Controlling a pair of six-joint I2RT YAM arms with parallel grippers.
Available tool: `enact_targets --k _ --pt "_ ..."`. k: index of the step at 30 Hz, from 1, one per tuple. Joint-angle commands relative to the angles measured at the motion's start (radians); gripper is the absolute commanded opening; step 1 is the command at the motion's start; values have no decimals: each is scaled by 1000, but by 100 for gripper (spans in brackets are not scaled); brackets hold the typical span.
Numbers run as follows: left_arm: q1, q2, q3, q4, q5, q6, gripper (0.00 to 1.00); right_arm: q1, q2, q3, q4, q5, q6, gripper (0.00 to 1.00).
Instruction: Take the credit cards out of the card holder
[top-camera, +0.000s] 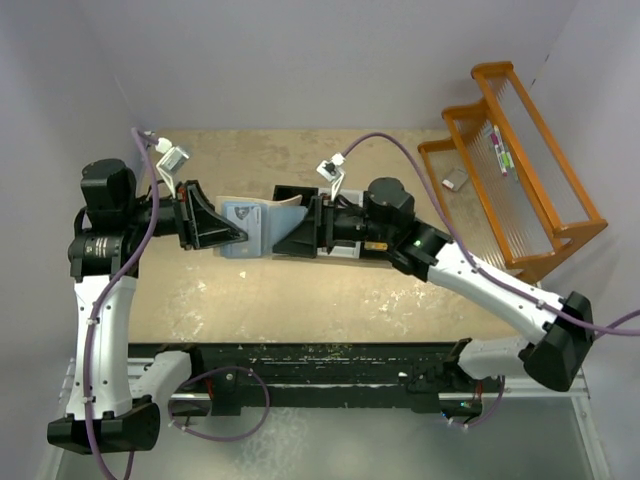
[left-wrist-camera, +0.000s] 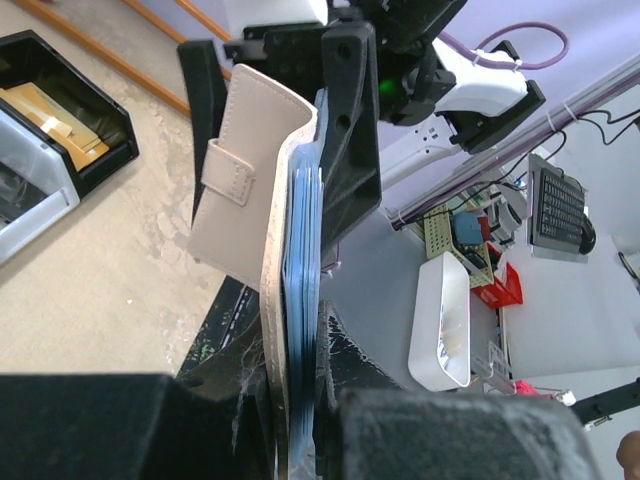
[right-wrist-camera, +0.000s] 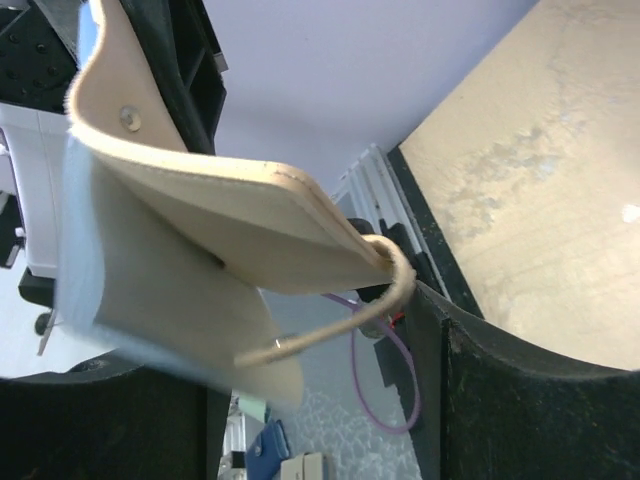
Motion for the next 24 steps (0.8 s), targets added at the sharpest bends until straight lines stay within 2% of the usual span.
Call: enact_targets --k 1,6,8,10,15,19,24 --pt "2 -2 21 9 14 19 0 -86 -148 4 -120 11 -96 67" --pt "1 23 14 -19 -58 46 0 -138 -231 76 -299 95 -191 68" --pt "1 29 19 -54 -103 96 0 -137 -245 130 -335 131 -200 65" --pt "1 43 25 -86 -130 137 0 -114 -255 185 -356 240 -207 62" --pt "1 64 36 -137 -199 206 1 17 -251 158 -217 311 -138 60" --pt "1 77 47 -162 -209 226 0 77 -163 131 -89 260 -87 60" --pt "1 58 49 -174 -170 233 0 97 -54 166 -81 254 -94 59"
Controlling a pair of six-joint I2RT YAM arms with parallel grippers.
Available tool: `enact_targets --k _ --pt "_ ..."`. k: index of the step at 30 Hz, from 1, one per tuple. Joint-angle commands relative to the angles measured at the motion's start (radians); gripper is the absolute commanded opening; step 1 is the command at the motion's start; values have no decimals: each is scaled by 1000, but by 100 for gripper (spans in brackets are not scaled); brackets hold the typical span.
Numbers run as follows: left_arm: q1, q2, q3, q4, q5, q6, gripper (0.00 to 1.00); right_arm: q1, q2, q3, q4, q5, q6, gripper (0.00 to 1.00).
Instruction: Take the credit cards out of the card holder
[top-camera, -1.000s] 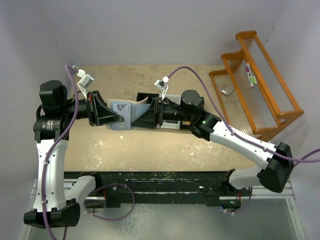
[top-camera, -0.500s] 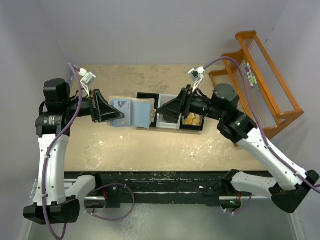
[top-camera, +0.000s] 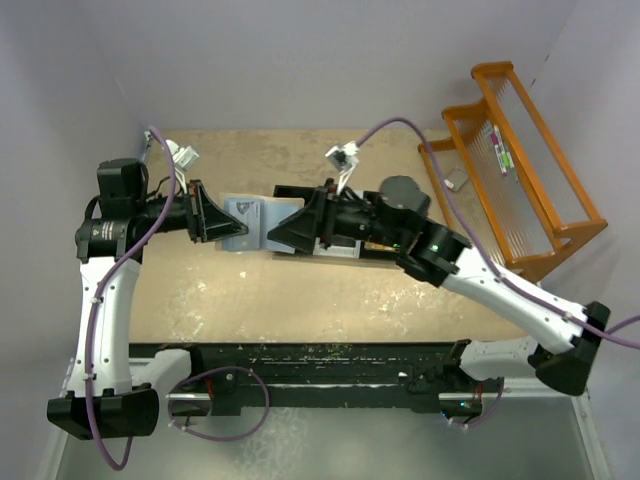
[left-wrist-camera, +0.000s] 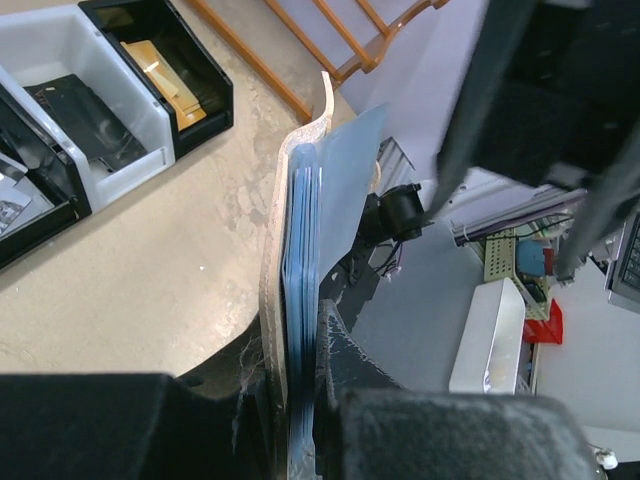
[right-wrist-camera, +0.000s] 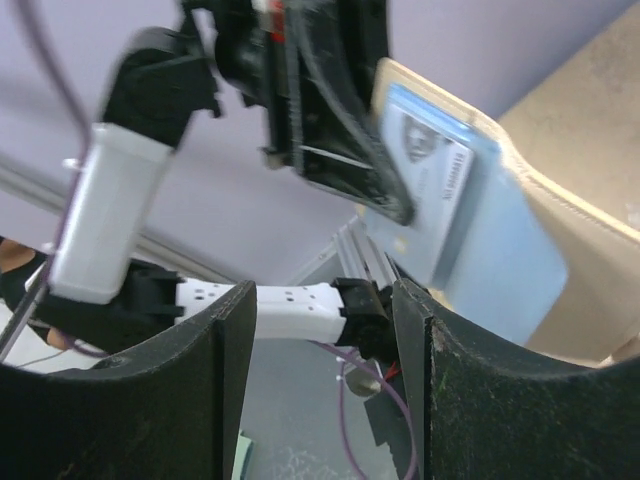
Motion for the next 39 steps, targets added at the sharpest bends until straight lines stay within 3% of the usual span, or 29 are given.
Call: enact_targets --k 1,16,27,34,39 --pt "2 -26 44 0 61 31 0 7 70 22 69 17 11 58" --pt "2 -35 14 114 216 -102 0 7 157 -3 150 -22 40 51" --pt "1 -33 7 109 192 -84 4 6 196 -13 213 -126 103 19" --pt "1 -34 -2 117 246 -106 15 2 223 -22 300 -188 155 11" --pt "1 -40 -38 189 343 -223 25 -26 247 -68 441 -256 258 5"
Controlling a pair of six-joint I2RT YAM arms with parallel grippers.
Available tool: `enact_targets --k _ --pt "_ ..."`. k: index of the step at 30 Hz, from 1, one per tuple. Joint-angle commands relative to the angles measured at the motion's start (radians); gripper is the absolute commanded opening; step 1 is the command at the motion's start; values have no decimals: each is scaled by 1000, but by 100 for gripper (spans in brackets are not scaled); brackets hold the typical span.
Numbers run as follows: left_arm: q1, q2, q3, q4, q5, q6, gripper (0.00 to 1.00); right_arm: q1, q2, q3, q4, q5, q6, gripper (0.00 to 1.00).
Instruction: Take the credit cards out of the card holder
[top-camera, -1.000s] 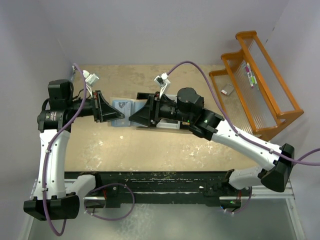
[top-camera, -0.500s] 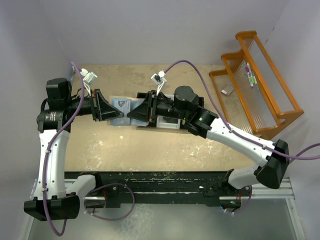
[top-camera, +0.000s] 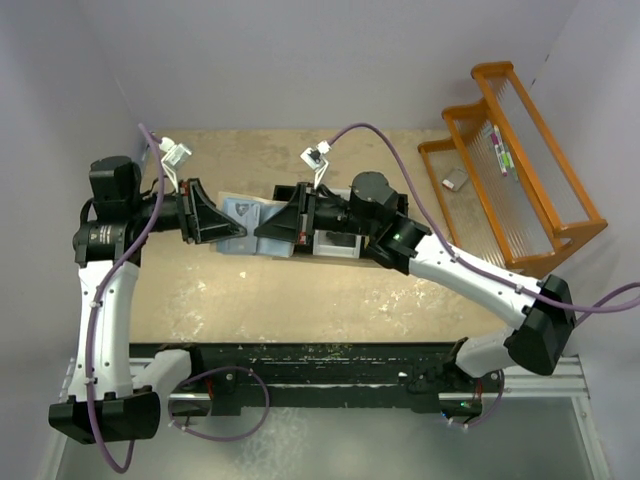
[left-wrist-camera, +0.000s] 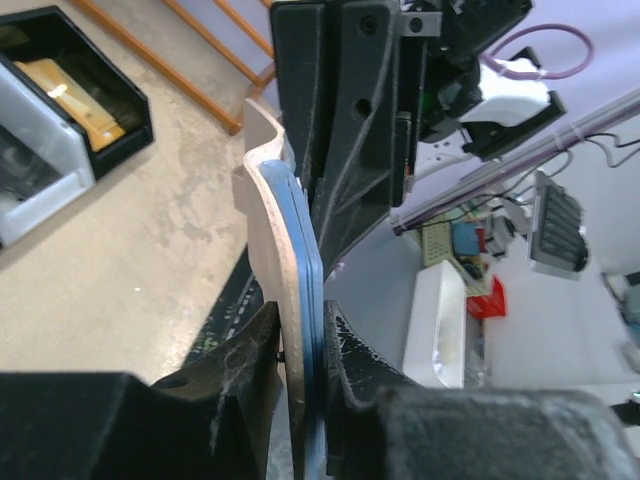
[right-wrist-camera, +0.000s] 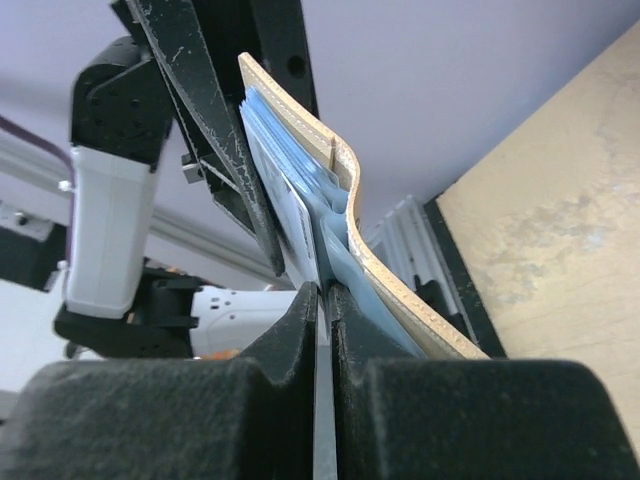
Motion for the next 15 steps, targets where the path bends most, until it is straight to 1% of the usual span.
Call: enact_targets --k 1,3,5,6,8,10,11,13,15 --pt "-15 -21 -37 116 186 -135 28 2 35 -38 230 -104 120 3" --pt "-15 -20 -41 126 213 -152 35 -6 33 -54 261 -115 137 0" --pt "-16 -18 -37 121 240 -156 43 -8 27 -60 267 -119 137 0" --pt "-15 -16 -34 115 251 -156 44 -8 24 -65 272 -123 138 0" --pt "-15 -9 -26 89 266 -140 45 -12 18 -76 281 -128 140 0" --pt "-16 0 -16 44 288 -106 42 -14 14 -89 290 -133 145 0" --pt "-16 7 -5 -2 302 -72 40 -16 12 -94 294 -132 147 0" --pt "-15 33 28 -148 340 60 38 -17 9 -104 302 -138 150 0" --pt "-15 72 70 -332 394 264 34 -19 6 -116 313 -146 155 0"
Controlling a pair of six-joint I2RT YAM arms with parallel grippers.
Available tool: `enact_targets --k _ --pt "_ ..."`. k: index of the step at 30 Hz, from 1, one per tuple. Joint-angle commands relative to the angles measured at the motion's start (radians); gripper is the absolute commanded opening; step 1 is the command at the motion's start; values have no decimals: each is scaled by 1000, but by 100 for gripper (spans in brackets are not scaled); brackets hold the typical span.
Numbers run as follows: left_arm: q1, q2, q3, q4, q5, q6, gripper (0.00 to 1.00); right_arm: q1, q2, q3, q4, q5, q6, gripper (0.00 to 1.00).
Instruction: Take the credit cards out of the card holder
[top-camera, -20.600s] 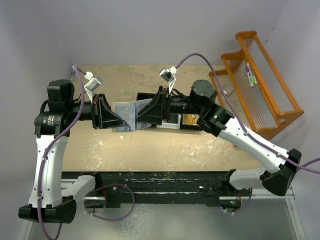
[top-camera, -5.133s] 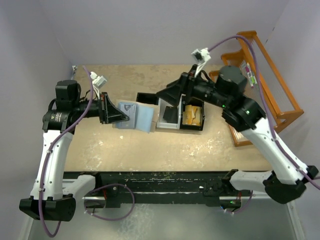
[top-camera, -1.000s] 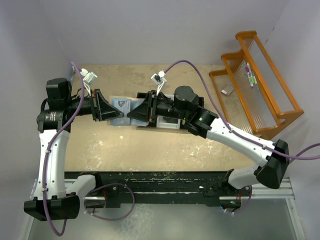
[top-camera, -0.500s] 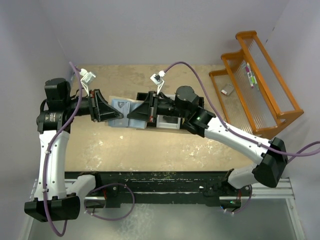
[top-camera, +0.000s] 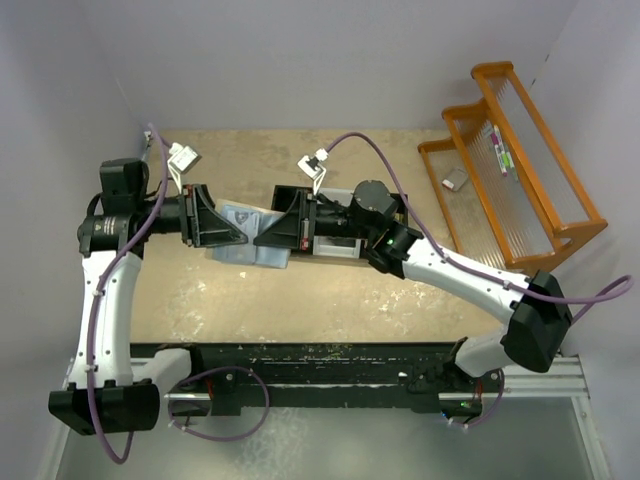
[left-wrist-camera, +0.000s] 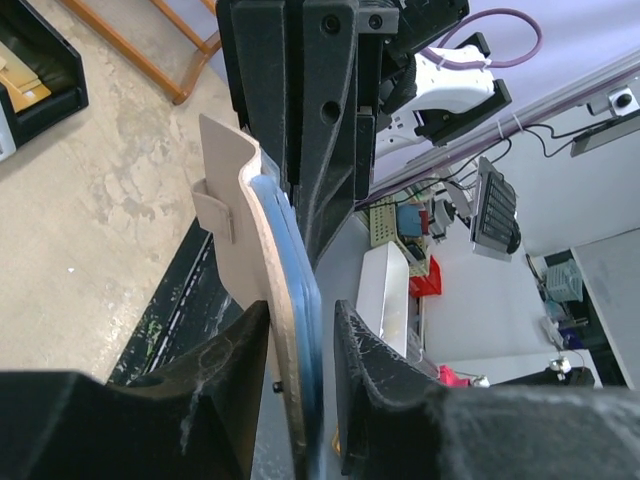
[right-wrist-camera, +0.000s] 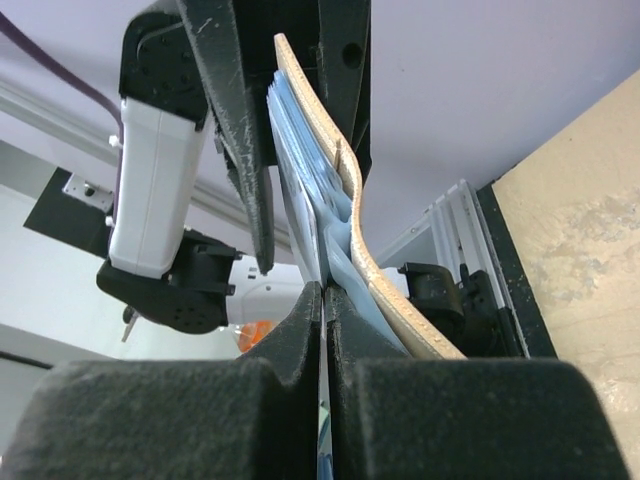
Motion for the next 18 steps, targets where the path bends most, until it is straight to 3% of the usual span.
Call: enact_targets --k 1,3,5,17,18 --pt "-12 72 112 -377 297 365 31 -3 -22 -22 84 -19 18 0" --pt "-12 115 156 -555 298 551 23 -5 -27 -31 83 -22 22 0" --pt "-12 135 187 -634 298 648 16 -9 -37 -39 86 -24 27 0" --pt "-11 131 234 -633 228 660 21 -27 -77 -70 68 -27 20 0" --pt "-11 131 234 -633 225 662 21 -27 -74 -66 70 -30 22 5"
